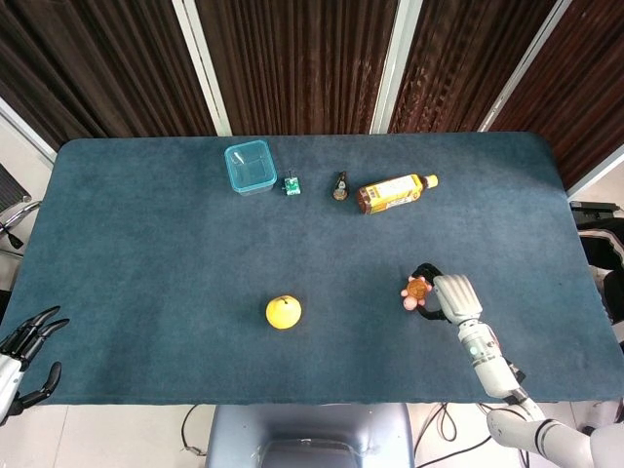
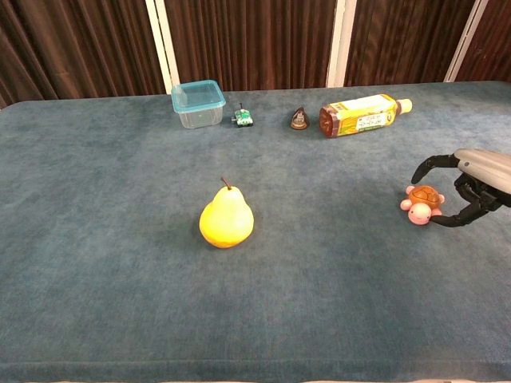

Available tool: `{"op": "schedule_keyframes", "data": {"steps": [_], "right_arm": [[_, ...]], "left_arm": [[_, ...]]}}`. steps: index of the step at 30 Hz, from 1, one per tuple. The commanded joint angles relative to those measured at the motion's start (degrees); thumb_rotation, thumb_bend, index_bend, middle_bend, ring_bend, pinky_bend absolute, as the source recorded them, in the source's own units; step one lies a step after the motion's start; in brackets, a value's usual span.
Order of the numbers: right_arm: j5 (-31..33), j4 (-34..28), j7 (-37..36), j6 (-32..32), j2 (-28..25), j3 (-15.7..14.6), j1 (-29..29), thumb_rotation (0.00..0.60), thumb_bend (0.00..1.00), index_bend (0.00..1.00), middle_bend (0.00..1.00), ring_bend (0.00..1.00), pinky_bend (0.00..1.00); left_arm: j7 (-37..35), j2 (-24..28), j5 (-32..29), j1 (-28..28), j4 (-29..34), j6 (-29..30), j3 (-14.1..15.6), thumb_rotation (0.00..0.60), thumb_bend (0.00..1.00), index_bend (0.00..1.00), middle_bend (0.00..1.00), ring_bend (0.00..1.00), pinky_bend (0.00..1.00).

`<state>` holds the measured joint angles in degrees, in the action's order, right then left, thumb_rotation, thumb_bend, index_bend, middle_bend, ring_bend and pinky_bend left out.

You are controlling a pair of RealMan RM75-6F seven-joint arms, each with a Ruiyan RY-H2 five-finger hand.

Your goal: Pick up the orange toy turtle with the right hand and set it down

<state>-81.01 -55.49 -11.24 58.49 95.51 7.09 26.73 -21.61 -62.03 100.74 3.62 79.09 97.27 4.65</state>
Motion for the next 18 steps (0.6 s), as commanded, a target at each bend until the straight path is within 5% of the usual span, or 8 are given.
{"op": "schedule_keyframes", "data": {"steps": [1, 8, 13, 18], "right_arm": [[-0.43, 0.82, -0.93, 0.19, 0.62, -0.41, 0.22, 0.6, 0.33, 0.48, 0.37, 0.9, 1.0], [-0.78, 2.85, -0.48, 1.35, 1.64, -1.03, 0.01, 0.6, 0.46, 0.68, 0.52, 0.94, 1.0], [-0.87, 3.37, -0.14, 2.43, 1.87, -1.24, -0.35, 0.6, 0.95, 0.82, 0.63, 0.95, 1.0], [-1.67, 4.0, -0.56, 4.42, 1.93, -1.49, -0.73, 0.6, 1.0, 0.87, 0.7, 0.97, 1.0]], "left_arm": [[-0.05, -0.02, -0.01, 0.08, -0.04, -0.19, -0.03, 0.6, 0.52, 0.18, 0.08, 0.14, 0.36], [-0.11, 0.08, 0.07, 0.08, 0.03, -0.3, 0.01, 0.6, 0.52, 0.18, 0.08, 0.14, 0.36], [-0.01, 0.08, 0.16, 0.12, 0.07, -0.43, 0.04, 0.6, 0.52, 0.18, 0.08, 0.14, 0.36], [0.16, 0.13, 0.1, 0.17, 0.23, -0.73, 0.07, 0.6, 0.52, 0.18, 0.08, 0.14, 0.36]]}}
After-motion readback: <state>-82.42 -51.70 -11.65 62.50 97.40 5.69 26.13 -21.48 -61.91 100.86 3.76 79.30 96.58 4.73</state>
